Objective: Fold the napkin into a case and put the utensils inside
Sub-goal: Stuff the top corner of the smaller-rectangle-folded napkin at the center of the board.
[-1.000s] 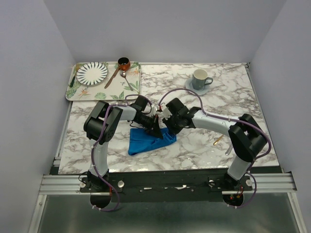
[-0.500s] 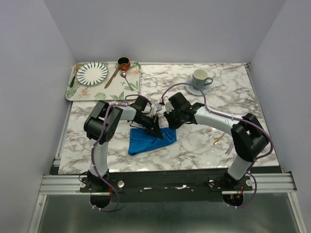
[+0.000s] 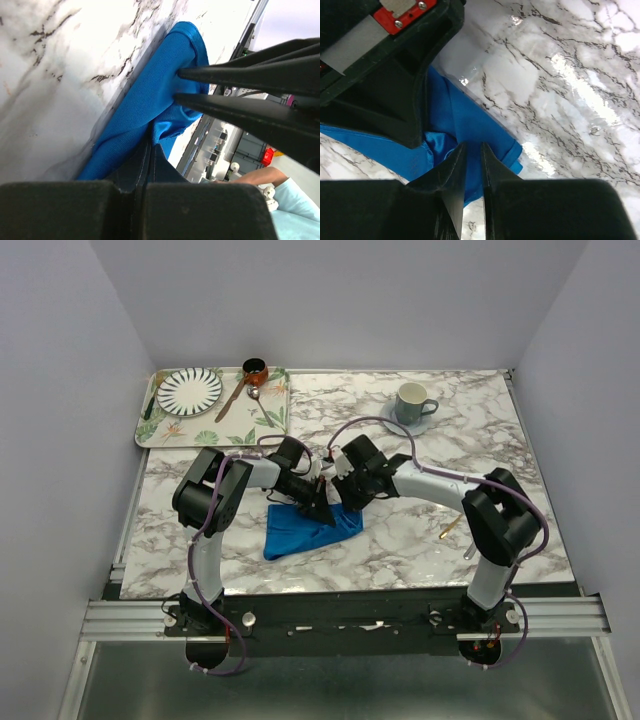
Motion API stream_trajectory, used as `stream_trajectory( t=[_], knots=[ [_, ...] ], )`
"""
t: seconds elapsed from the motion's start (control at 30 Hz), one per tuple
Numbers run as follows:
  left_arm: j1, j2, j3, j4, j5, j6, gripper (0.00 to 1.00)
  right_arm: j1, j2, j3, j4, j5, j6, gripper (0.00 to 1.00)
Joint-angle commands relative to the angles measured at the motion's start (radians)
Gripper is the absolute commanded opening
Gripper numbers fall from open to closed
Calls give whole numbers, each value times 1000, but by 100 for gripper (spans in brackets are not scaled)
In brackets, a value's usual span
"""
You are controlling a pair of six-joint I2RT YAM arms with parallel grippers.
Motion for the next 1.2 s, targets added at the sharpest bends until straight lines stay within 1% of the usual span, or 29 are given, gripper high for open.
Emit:
stream_trajectory(
  t=[0.0, 0.1, 0.13, 0.2, 0.23, 0.33, 0.53, 0.73, 0.8, 0.97, 1.1, 1.17],
  knots=[
    [9, 57, -19, -18, -146, 45, 0, 23, 2, 3, 25, -32, 36, 27],
    [10, 60, -18, -19, -144, 44, 0, 30, -14, -1, 23, -41, 40, 36],
    [10, 60, -16, -19, -144, 45, 0, 32, -24, 0, 22, -43, 43, 40],
    [12, 62, -16, -19, -144, 43, 0, 37, -29, 8, 20, -50, 45, 41],
    [10, 63, -14, -19, -142, 44, 0, 40, -29, 9, 19, -49, 43, 43],
    [10, 65, -14, -19, -142, 45, 0, 49, -18, 14, 14, -24, 39, 44],
    [12, 62, -18, -18, -144, 43, 0, 52, 20, 17, 0, 45, 28, 43],
    [10, 63, -16, -18, -144, 44, 0, 50, 15, -12, -9, 114, 24, 41],
    [10, 65, -16, -19, -142, 45, 0, 50, 12, -20, -9, 118, 20, 40],
    [10, 63, -16, -19, -144, 45, 0, 50, 22, -18, -10, 114, 20, 32],
    [10, 63, -16, -18, -145, 43, 0, 50, 26, -9, -26, 86, -15, 32],
    [10, 63, -16, -18, -147, 41, 0, 52, 14, -12, -36, 72, -13, 29]
  ],
)
